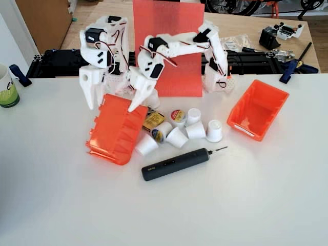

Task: Sort the coffee pods, blue into left, red into right

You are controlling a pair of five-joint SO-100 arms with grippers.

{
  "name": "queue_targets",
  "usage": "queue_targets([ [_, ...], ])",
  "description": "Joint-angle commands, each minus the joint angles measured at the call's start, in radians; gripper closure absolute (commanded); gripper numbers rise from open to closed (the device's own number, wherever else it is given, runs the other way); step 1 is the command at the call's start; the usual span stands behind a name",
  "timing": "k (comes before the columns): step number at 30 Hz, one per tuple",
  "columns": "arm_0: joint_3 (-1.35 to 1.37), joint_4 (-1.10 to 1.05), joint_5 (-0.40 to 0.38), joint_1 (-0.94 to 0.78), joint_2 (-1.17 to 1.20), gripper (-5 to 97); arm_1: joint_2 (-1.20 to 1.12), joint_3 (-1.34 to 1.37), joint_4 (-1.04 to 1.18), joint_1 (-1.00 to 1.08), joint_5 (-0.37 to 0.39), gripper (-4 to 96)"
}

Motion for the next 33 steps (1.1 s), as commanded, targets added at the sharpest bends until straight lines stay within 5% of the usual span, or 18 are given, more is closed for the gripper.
queue_targets([
  [1, -0.043, 0.026, 0.025, -0.069, 0.006, 77, 0.017, -0.135, 0.012, 0.064, -0.038, 57.2],
  [10, -0.041, 0.089, 0.046, -0.112, 0.011, 77, 0.017, -0.354, 0.124, 0.037, -0.100, 57.5],
  [19, -0.420, 0.436, -0.362, 0.273, 0.000, 77, 0.015, -0.445, 0.463, -0.109, 0.044, 55.7],
  [22, -0.483, 0.483, -0.436, 0.379, 0.017, 77, 0.015, -0.448, 0.515, -0.158, 0.098, 55.5],
  [24, -0.483, 0.483, -0.371, 0.356, 0.035, 77, 0.015, -0.453, 0.514, -0.186, 0.114, 55.6],
  [30, -0.350, 0.324, -0.020, 0.104, 0.025, 77, -0.049, -0.318, 0.419, -0.281, 0.252, 54.1],
  [33, -0.181, 0.118, 0.018, 0.055, 0.031, 77, -0.141, -0.316, 0.287, -0.307, 0.324, 54.3],
])
